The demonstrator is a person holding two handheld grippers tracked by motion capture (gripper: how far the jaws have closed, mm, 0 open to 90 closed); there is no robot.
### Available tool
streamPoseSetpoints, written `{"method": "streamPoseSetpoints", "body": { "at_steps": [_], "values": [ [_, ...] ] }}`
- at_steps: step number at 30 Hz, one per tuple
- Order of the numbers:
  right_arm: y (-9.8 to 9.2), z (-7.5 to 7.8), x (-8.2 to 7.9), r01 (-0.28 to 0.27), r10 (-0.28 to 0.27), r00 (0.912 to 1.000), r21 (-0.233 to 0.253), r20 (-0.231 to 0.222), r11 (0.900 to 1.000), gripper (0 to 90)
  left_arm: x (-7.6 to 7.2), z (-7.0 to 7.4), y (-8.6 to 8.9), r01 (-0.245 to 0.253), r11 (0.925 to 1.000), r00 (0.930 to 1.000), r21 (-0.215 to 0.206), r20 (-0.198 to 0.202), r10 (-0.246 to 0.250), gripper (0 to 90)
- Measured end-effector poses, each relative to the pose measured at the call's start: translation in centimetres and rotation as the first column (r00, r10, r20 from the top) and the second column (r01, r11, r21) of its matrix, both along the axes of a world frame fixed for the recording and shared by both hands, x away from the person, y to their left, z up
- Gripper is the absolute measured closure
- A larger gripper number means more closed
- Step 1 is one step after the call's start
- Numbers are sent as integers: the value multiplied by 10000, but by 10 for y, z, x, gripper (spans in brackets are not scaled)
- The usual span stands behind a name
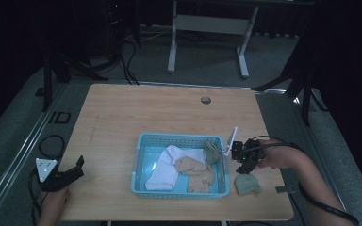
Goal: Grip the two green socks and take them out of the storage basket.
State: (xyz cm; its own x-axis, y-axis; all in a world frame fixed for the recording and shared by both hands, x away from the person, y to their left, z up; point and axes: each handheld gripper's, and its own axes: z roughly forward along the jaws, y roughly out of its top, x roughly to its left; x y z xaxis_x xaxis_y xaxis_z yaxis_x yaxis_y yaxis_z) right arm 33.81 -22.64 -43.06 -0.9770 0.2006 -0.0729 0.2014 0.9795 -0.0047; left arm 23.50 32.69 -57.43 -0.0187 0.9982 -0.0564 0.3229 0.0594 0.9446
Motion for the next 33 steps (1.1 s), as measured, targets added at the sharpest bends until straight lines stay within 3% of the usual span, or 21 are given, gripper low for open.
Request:
{"method": "streamPoseSetpoints", "body": {
  "at_steps": [8, 17, 33],
  "values": [
    [37, 6, 11, -701, 701, 9973, -27, 196, 9975, 585, 0, 0, 0, 8, 10000, 10000, 5, -18, -8, 7],
    [62, 9, 33, -730, 730, 9967, -14, 361, 9973, 566, 0, 0, 0, 36, 10000, 10000, -19, -39, -36, 7],
    [79, -32, 72, -227, 235, 9996, -604, 133, 9979, 495, 1, 0, 1, 40, 10000, 10000, -75, -70, -41, 7]
  ]
}}
